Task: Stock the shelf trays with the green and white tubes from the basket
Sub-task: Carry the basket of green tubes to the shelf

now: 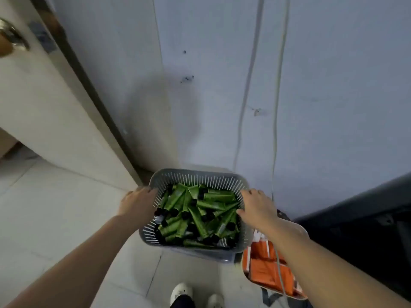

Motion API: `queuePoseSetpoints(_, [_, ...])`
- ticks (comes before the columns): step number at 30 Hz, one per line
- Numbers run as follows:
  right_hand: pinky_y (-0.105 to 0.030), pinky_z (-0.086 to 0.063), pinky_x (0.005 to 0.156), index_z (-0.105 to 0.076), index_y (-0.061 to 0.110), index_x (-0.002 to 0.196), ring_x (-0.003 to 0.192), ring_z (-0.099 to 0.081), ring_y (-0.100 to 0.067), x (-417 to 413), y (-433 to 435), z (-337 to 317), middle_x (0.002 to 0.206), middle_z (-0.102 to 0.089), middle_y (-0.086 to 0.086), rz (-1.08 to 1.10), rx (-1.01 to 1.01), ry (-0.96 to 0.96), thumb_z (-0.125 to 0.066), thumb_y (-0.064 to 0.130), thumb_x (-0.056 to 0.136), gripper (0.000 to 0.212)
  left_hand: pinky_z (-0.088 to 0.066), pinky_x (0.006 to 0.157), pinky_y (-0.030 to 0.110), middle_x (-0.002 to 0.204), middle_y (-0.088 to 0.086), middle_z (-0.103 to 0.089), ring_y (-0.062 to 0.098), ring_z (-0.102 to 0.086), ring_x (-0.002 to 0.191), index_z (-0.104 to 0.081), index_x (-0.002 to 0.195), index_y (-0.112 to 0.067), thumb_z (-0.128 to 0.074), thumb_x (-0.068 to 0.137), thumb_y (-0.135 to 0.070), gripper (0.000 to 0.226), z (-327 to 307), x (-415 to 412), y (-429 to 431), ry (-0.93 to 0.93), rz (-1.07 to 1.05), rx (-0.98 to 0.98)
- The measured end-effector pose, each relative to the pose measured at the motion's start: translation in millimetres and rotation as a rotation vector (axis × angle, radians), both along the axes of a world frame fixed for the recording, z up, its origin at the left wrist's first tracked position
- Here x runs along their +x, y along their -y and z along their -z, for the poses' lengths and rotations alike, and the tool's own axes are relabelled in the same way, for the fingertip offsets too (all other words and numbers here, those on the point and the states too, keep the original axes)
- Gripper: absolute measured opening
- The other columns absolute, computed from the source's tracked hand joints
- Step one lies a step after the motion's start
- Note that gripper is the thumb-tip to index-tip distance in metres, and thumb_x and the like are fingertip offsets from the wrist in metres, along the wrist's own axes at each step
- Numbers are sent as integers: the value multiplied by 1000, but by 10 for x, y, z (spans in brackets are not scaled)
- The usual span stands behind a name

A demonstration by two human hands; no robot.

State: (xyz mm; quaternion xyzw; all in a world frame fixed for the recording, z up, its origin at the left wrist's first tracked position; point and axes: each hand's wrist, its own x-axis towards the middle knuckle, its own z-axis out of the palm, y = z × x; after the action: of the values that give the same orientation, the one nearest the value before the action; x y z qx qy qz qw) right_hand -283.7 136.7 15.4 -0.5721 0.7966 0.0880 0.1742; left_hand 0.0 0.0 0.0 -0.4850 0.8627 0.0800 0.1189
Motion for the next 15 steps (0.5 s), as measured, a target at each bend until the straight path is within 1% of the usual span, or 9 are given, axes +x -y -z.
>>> queuePoseSetpoints(1, [-39, -45, 95, -41, 16, 132, 119, -48, -26, -16, 23, 87, 131, -51, -7, 31, 7, 12, -57, 43, 90, 52, -42, 98, 35, 126, -5, -56, 19, -48, 122, -49, 127, -24, -56, 85, -33, 43, 87, -6, 42, 23, -25, 38])
queuePoseSetpoints(3, [-37, -44, 95, -40, 16, 133, 118, -49, -25, -74, 53, 330, 130, -52, -7, 106, -35, 52, -58, 43, 90, 54, -41, 99, 36, 132, -3, -52, 20, -45, 126, -44, 132, -22, -56, 87, -32, 48, 321, -5, 113, 10, -63, 68])
queuePoseSetpoints(7, [-36, -47, 93, -33, 13, 137, 117, -50, -25, -101, 102, 737, 130, -50, -9, 212, -96, 35, -58, 44, 89, 62, -44, 97, 41, 138, 2, -44, 25, -43, 126, -37, 137, -19, -57, 87, -28, 54, 712, 31, 219, -46, -143, 81])
queuePoseSetpoints(10, [-37, -45, 95, -25, 7, 143, 120, -46, -28, -60, 127, 959, 134, -45, -13, 323, -163, 41, -60, 42, 88, 74, -43, 97, 43, 142, 6, -34, 28, -38, 128, -24, 143, -12, -59, 87, -24, 67, 909, 20, 268, -63, -211, 105])
queuePoseSetpoints(12, [-37, -44, 96, -23, 5, 144, 123, -44, -29, -11, 148, 1068, 137, -40, -14, 401, -222, 63, -62, 39, 88, 76, -42, 99, 44, 147, 9, -29, 31, -36, 131, -14, 147, -7, -57, 88, -19, 74, 1028, 10, 282, -98, -265, 127])
queuePoseSetpoints(15, [-41, -45, 95, -18, 3, 147, 127, -41, -31, 1, 187, 1199, 141, -36, -17, 530, -278, 84, -59, 37, 91, 78, -42, 98, 47, 144, 15, -31, 35, -39, 127, -4, 149, -4, -54, 90, -15, 78, 1180, -25, 298, -160, -320, 141])
